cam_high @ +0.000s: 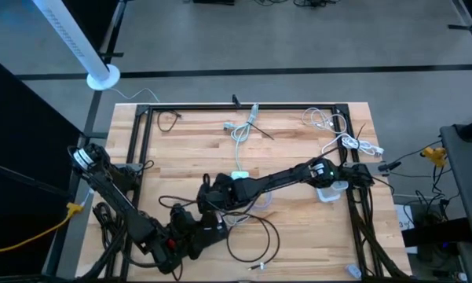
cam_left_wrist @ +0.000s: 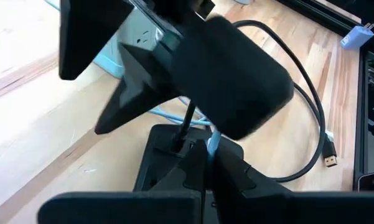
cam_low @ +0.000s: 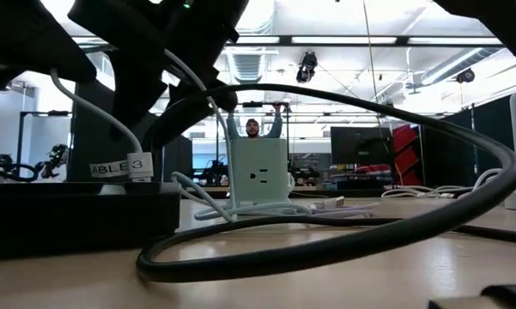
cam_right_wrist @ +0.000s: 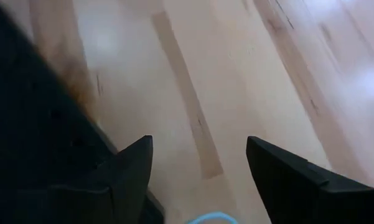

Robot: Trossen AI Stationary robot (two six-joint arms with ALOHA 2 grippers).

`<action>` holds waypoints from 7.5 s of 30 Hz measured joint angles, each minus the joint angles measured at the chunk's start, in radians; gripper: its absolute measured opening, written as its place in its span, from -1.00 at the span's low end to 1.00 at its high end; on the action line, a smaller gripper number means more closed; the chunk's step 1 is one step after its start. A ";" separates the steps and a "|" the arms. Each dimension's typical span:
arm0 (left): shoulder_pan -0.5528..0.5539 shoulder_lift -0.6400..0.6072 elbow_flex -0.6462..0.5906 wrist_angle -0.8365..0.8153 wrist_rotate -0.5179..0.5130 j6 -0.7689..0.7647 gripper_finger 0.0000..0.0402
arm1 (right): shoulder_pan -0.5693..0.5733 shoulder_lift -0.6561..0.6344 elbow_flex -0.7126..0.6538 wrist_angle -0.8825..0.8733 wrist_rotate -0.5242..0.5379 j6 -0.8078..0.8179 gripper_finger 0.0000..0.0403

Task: Insert USB
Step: Insert the light blue charger cable into the black outlet extension

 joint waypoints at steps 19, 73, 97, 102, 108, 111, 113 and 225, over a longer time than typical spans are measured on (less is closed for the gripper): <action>0.043 -0.066 -0.003 -0.010 -0.035 0.011 -1.00 | 0.014 -0.004 -0.008 0.114 0.137 -0.704 0.44; 0.053 -0.090 -0.006 -0.136 -0.015 -0.005 -1.00 | -0.015 -0.010 -0.111 0.082 0.700 -0.570 0.31; -0.371 -0.086 -0.343 0.083 -0.184 -0.315 -1.00 | -0.153 -0.079 -0.110 -0.120 -0.288 -0.117 0.36; -0.363 -0.086 -0.389 0.169 -0.275 -0.314 -1.00 | -0.156 -0.102 -0.110 -0.124 -0.355 -0.145 0.35; -0.338 -0.086 -0.394 0.168 -0.446 -0.203 -1.00 | -0.155 -0.104 -0.110 -0.127 -0.376 -0.166 0.29; -0.321 -0.086 -0.393 0.169 -0.472 -0.116 -1.00 | -0.155 -0.105 -0.110 -0.125 -0.376 -0.159 0.27; -0.304 -0.086 -0.394 0.169 -0.493 -0.100 -1.00 | -0.155 -0.105 -0.110 -0.125 -0.376 -0.173 0.26; 0.188 -0.057 0.007 0.257 -0.420 0.513 -1.00 | -0.186 -0.217 -0.200 0.004 -0.179 0.751 -0.01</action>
